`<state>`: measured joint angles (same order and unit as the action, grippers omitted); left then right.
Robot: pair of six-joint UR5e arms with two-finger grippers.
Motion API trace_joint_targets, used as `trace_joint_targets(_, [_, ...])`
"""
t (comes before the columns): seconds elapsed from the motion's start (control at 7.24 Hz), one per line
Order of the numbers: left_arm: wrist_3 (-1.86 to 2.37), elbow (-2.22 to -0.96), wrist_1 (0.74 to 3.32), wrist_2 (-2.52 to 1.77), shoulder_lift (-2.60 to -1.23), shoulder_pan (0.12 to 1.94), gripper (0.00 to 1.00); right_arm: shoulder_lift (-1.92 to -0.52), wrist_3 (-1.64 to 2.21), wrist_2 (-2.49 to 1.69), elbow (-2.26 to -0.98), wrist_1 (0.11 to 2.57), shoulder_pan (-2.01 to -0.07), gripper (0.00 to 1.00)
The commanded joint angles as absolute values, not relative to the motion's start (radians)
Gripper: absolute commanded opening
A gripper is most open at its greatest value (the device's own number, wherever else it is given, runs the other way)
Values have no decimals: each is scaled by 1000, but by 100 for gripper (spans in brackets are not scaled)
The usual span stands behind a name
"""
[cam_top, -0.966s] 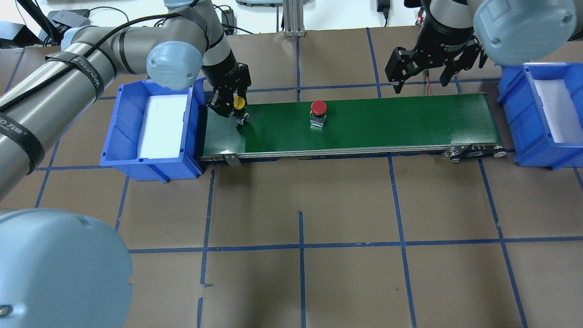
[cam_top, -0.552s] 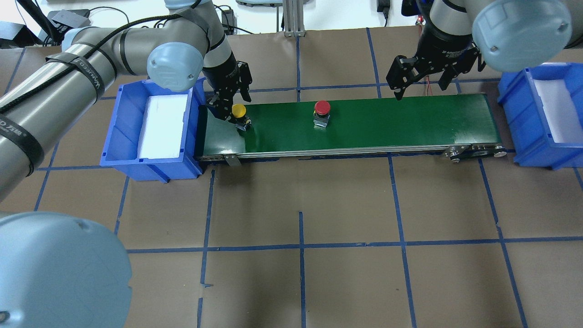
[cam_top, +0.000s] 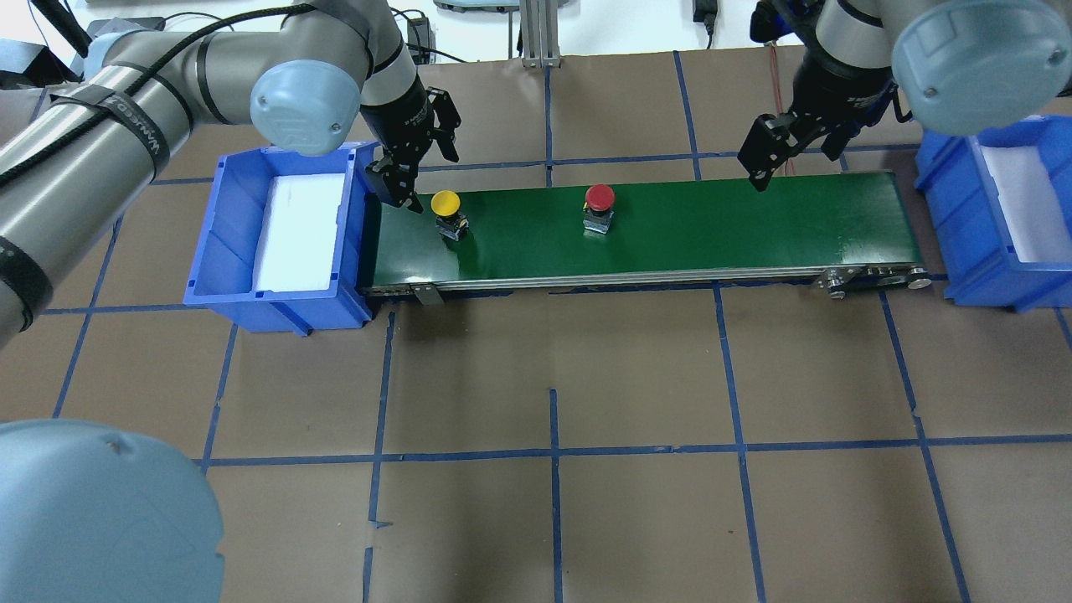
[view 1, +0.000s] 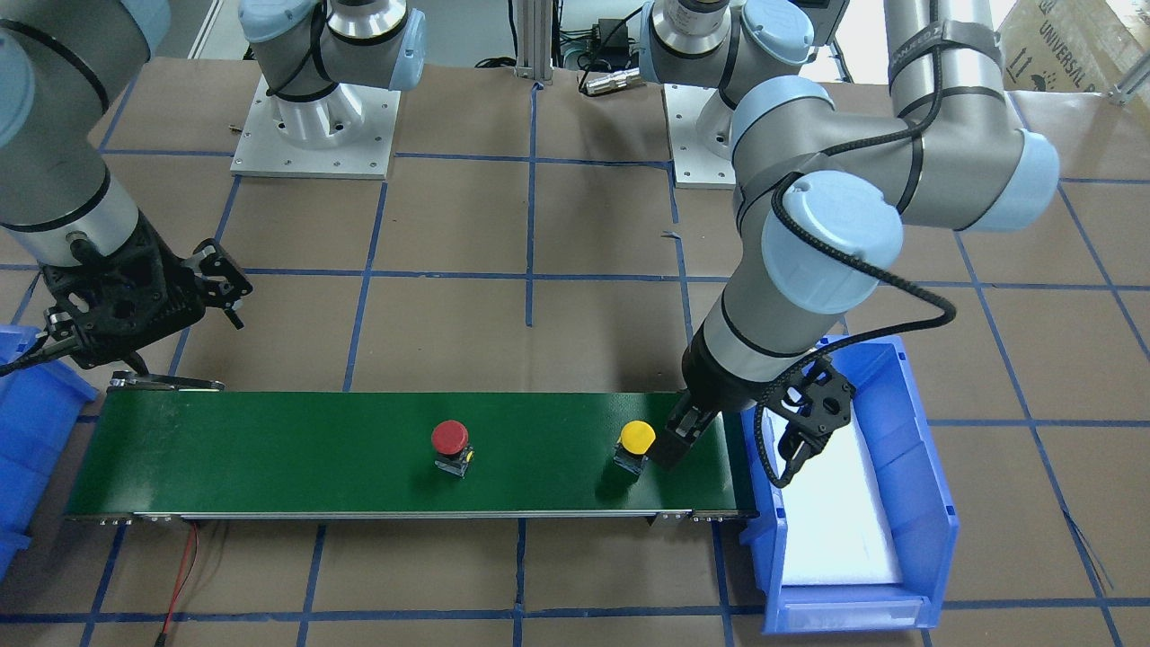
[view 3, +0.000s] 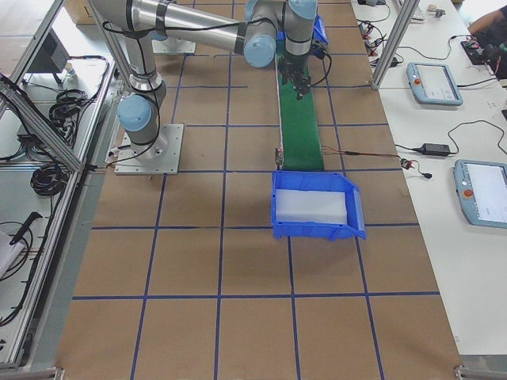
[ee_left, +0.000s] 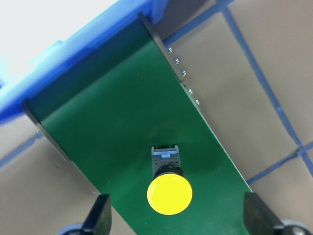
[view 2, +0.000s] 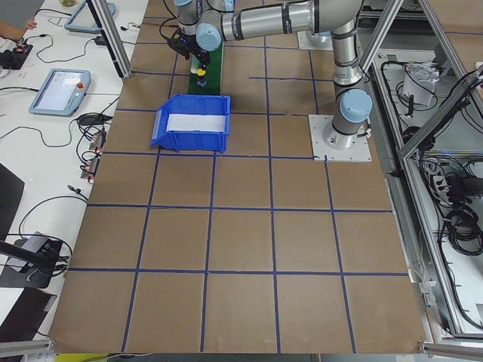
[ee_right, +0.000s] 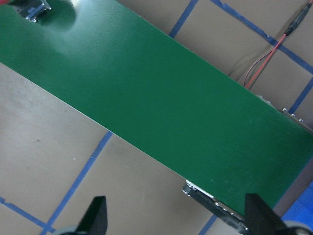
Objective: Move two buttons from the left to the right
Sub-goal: 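Open the left gripper and withdraw it while the right gripper moves over the belt end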
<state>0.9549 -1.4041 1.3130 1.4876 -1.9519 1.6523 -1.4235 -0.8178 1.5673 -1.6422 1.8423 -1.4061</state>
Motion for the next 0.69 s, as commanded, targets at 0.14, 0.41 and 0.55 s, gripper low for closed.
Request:
trace_joint_targets(0.14, [526,-1411,1428,1624,-1837,1594,100,-1413,-1258,1563,-1706,1976,-1336,100])
trace_joint_targets(0.41, [361,-1416,1526,1626,-1769,1553,100,-1408,-1489,1545,-1745,2080,-1319,100])
trace_joint_targets(0.55, [216,-1426,1601,1625,-1737,1548,100,-1405,-1561,1523,-1768,2080,-1321,100])
